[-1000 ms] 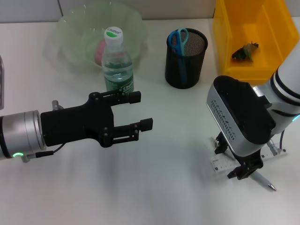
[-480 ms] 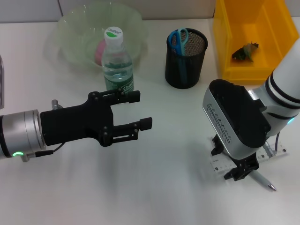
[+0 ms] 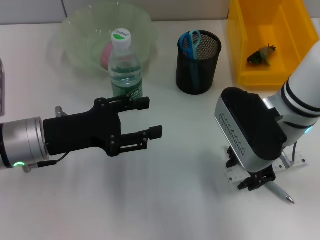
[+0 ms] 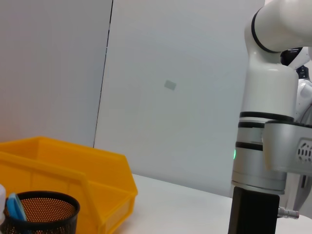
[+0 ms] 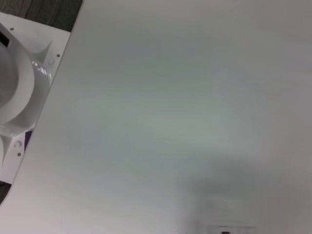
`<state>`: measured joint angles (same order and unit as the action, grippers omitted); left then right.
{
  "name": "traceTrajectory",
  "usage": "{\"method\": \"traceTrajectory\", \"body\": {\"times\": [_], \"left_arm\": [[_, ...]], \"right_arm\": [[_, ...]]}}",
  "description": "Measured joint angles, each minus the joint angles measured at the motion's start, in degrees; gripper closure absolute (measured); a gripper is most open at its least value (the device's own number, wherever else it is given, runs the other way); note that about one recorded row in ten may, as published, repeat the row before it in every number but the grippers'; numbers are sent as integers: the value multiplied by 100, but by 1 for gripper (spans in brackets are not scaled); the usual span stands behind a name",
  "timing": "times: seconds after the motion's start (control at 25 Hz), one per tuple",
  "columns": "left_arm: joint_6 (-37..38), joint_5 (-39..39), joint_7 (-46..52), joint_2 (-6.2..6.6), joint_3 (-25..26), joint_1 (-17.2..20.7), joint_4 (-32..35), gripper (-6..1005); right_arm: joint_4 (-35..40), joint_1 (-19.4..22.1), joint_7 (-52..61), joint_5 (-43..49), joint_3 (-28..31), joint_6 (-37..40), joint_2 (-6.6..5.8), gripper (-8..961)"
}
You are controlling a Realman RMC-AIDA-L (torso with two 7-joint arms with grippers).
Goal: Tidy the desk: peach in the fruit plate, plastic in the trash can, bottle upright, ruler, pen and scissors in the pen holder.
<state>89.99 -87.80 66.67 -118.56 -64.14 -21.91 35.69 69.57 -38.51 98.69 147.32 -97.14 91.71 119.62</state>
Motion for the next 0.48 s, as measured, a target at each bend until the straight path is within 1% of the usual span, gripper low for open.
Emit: {"method": "traceTrajectory", "body": {"times": [0.28,0.4,0.48], "left_arm": [[-7,3,-5,0,7,-17,5,275],[-8,4,-6,0,7,-17,6,275],[-8,4,-6,0,7,-17,6,275]], "right_arm": [[-68,2,-4,14,-50,-80,0,513],[-60,6,-2,15,-48,-99,0,568],[2,22,19,15,-5,-100,0,568]]}}
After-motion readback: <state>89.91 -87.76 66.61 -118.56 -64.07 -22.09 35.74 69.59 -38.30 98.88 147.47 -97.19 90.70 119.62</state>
